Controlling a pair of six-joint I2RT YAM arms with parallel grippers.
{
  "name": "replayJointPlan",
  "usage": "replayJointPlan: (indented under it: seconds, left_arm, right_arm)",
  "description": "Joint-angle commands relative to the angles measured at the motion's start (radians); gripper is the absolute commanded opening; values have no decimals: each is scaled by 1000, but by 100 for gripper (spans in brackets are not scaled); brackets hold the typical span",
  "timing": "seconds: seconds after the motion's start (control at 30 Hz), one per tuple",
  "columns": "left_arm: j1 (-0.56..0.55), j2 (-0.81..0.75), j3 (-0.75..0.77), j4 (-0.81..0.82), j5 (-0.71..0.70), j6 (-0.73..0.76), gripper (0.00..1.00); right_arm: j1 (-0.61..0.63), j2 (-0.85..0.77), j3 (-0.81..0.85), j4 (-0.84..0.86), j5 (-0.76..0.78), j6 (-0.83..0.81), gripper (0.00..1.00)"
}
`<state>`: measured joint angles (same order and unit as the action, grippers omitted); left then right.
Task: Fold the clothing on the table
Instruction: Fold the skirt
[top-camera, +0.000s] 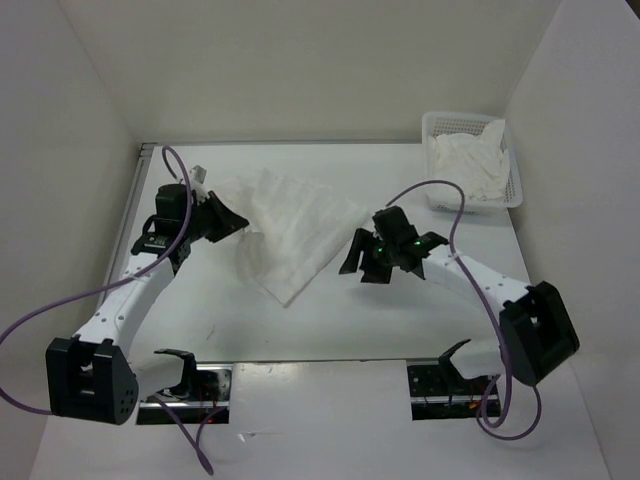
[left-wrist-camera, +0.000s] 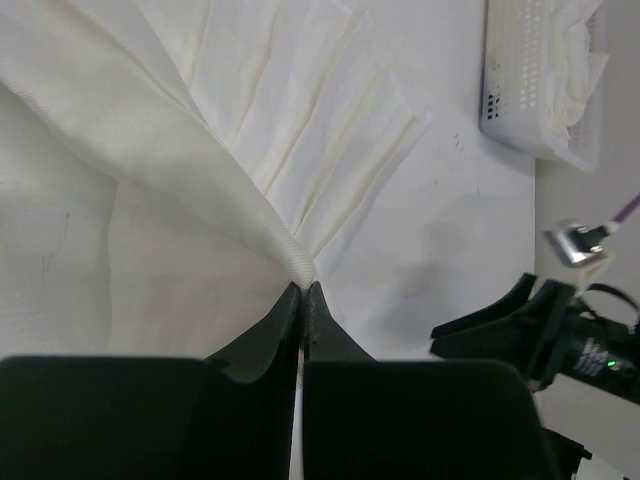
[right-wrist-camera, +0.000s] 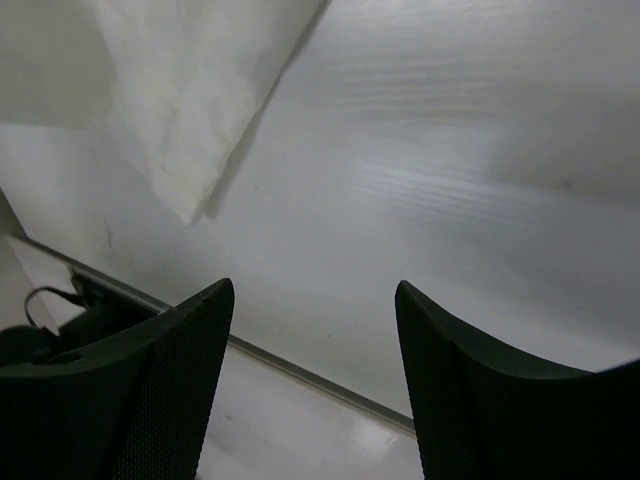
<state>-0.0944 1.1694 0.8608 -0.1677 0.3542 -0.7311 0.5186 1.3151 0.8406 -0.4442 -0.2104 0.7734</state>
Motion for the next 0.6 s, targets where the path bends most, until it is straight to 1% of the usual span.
replayJointPlan:
  seconds: [0.0,0.1,0.2,0.47,0.57]
  left_arm:
    - [1,-39,18,14,-37,30,0]
    - [19,-50,7,4,-55,39,0]
    - [41,-50,-3,4,-44,48,0]
    - [41,-59,-12,-6,-26,48,0]
    - [41,-59,-22,-6,-26,48,0]
  right_arm:
    - [99,106,15,79,-61,27,71]
    - [159,154,46,130,-52,52,71]
    - [179,208,46,173,-76,93,71]
    - [228,354,37,370,-98,179,71]
    - [241,412,57,446,-86,219,67]
